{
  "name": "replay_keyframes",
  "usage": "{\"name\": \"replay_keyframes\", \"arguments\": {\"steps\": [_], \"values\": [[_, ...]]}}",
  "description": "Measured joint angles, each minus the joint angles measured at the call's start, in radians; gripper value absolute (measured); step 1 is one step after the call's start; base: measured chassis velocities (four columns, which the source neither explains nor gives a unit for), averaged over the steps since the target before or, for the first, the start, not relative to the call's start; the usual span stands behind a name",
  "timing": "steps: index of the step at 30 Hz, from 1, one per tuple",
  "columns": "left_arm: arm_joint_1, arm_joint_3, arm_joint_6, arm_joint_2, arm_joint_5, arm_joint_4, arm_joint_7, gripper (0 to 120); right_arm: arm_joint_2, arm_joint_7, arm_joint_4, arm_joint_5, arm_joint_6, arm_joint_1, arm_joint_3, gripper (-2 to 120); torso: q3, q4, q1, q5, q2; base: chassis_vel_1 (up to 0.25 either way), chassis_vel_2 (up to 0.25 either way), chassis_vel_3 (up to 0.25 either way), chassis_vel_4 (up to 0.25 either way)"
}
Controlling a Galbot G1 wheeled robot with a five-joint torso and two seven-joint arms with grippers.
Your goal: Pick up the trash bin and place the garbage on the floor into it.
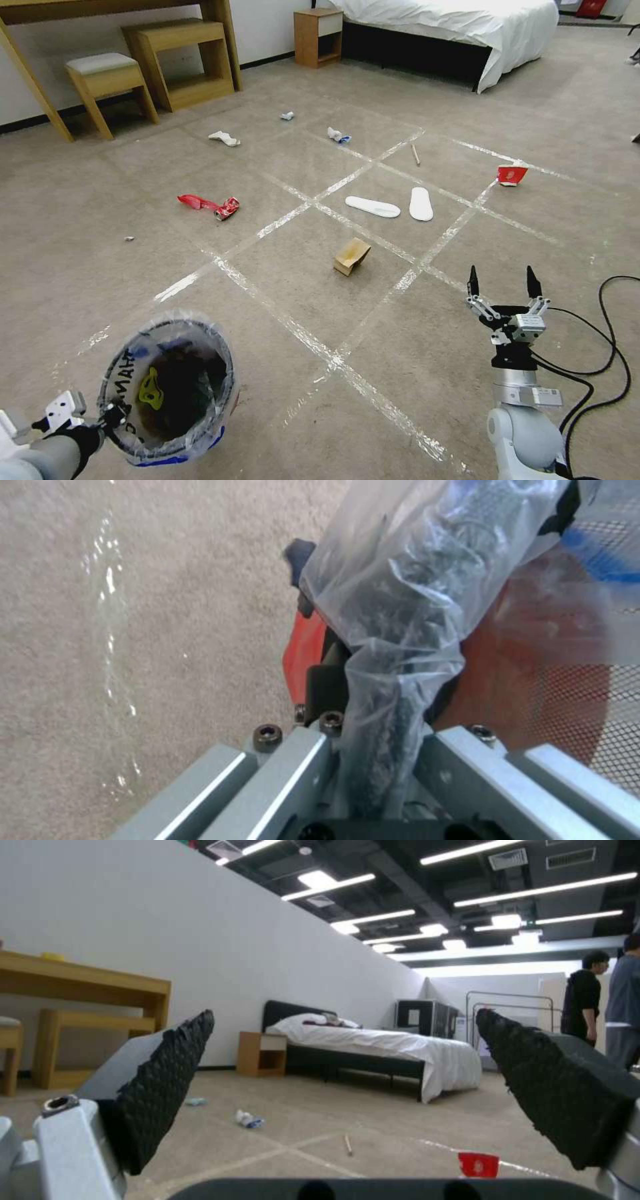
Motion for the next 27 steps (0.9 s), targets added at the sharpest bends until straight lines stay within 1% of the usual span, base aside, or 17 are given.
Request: {"name": "replay_keyframes", "arguments": {"steps": [3,4,7,13,21,27], "values": [[0.006,-0.028,-0.001,0.011,-0.039,-0.023,-0.042,0,-0.004,-0.001,0.004,-0.005,0.000,-0.002,-0.001,100,0.000,0.0001,0.000,0.0000,0.000,0.000,0.000,0.000,0.000],[0.006,-0.028,-0.001,0.011,-0.039,-0.023,-0.042,0,-0.004,-0.001,0.004,-0.005,0.000,-0.002,-0.001,100,0.000,0.0001,0.000,0.0000,0.000,0.000,0.000,0.000,0.000],[0.009,-0.049,-0.003,0.010,-0.068,-0.042,-0.074,0,-0.004,-0.007,0.005,-0.007,-0.001,-0.006,-0.003,100,0.000,0.0000,0.000,0.0000,0.000,0.000,0.000,0.000,0.000],[0.015,-0.071,-0.004,0.003,-0.098,-0.053,-0.093,0,0.003,-0.015,-0.003,-0.014,0.007,-0.008,-0.009,100,0.000,0.0001,0.000,0.0001,0.000,0.000,0.000,0.000,0.000],[0.016,-0.076,-0.004,0.003,-0.106,-0.053,-0.097,0,0.002,-0.017,-0.007,-0.018,0.009,-0.007,-0.011,100,0.000,0.0001,0.000,0.0000,0.000,0.000,0.000,0.000,0.000],[0.011,-0.065,-0.004,-0.007,-0.105,-0.049,-0.097,0,0.000,-0.018,-0.016,-0.022,0.017,-0.006,-0.009,100,0.000,0.0001,0.000,0.0001,0.000,-0.014,0.009,0.019,-0.013]]}}
